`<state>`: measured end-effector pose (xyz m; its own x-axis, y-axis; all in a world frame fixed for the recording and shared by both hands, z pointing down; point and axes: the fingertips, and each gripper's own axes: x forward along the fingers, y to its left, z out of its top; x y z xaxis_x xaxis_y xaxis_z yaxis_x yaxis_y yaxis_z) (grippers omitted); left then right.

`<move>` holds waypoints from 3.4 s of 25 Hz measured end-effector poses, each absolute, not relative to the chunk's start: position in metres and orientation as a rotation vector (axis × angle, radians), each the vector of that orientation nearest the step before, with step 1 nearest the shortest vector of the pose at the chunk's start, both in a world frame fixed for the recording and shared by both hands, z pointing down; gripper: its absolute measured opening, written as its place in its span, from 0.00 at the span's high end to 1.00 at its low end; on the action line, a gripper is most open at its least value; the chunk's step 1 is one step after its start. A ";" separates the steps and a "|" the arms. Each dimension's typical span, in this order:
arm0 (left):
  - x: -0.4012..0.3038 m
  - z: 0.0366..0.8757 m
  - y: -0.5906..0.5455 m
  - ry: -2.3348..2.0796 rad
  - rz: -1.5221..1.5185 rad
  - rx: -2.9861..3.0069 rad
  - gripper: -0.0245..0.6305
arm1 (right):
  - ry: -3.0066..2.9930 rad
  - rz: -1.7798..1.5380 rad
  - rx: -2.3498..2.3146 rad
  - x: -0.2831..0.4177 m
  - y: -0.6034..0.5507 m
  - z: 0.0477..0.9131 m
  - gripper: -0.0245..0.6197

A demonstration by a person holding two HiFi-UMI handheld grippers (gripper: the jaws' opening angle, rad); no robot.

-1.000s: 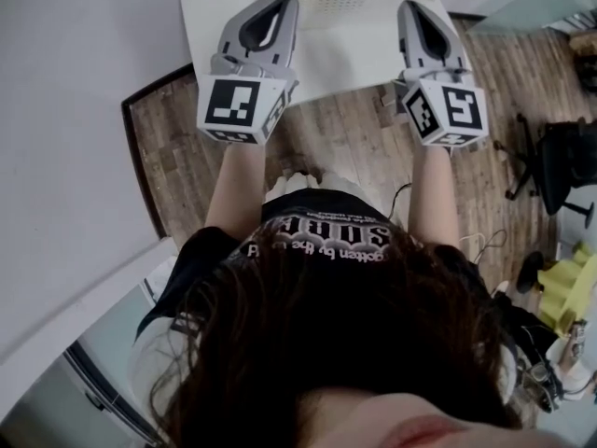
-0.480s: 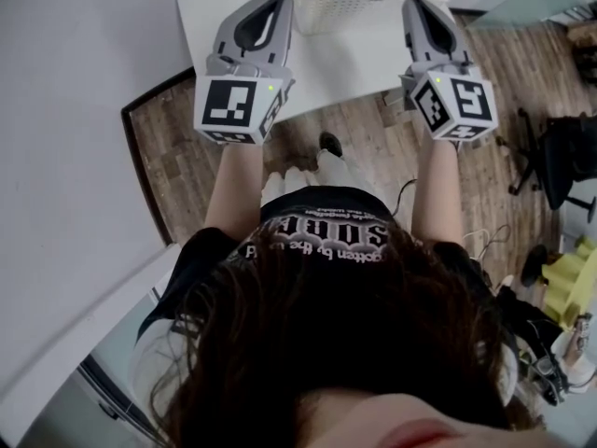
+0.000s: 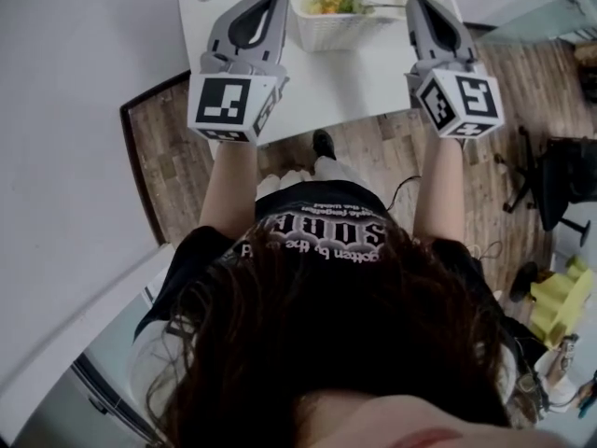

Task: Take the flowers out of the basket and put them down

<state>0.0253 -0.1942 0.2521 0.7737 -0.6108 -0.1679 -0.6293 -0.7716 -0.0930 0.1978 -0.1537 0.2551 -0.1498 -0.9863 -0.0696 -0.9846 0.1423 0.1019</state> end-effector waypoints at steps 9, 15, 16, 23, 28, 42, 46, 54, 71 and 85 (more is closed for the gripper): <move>0.043 0.250 -0.238 1.050 0.158 -2.797 0.96 | -2.410 -0.174 2.017 0.227 -0.204 0.250 0.92; 0.060 0.251 -0.261 1.068 0.128 -2.804 0.96 | -2.467 -0.140 1.777 0.230 -0.238 0.262 0.92; 0.062 0.251 -0.264 1.070 0.128 -2.803 0.96 | -2.476 -0.142 1.739 0.231 -0.243 0.263 0.92; 0.076 0.251 -0.284 1.087 0.114 -2.795 0.96 | -2.498 -0.121 1.533 0.240 -0.271 0.278 0.92; 0.084 0.247 -0.292 1.098 0.094 -2.785 0.96 | -2.523 -0.207 1.373 0.237 -0.284 0.275 0.91; 0.081 0.250 -0.315 1.173 0.087 -2.761 0.96 | -2.446 -0.083 0.791 0.202 -0.312 0.369 0.49; 0.081 0.250 -0.321 1.187 0.082 -2.758 0.96 | -2.427 -0.055 0.717 0.197 -0.321 0.390 0.45; 0.078 0.255 -0.334 1.221 0.076 -2.758 0.96 | -2.351 0.127 0.611 0.199 -0.330 0.458 0.37; 0.077 0.258 -0.346 1.249 0.056 -2.747 0.96 | -2.154 0.245 0.433 0.206 -0.319 0.550 0.35; 0.070 0.257 -0.349 1.266 0.047 -2.736 0.96 | -2.084 0.314 0.379 0.210 -0.308 0.575 0.46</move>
<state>0.0703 -0.3485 0.2575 0.6481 -0.7572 -0.0812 -0.7612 -0.6406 -0.1013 0.2100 -0.3082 0.5747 -0.4915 -0.1418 0.8593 -0.3885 0.9187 -0.0706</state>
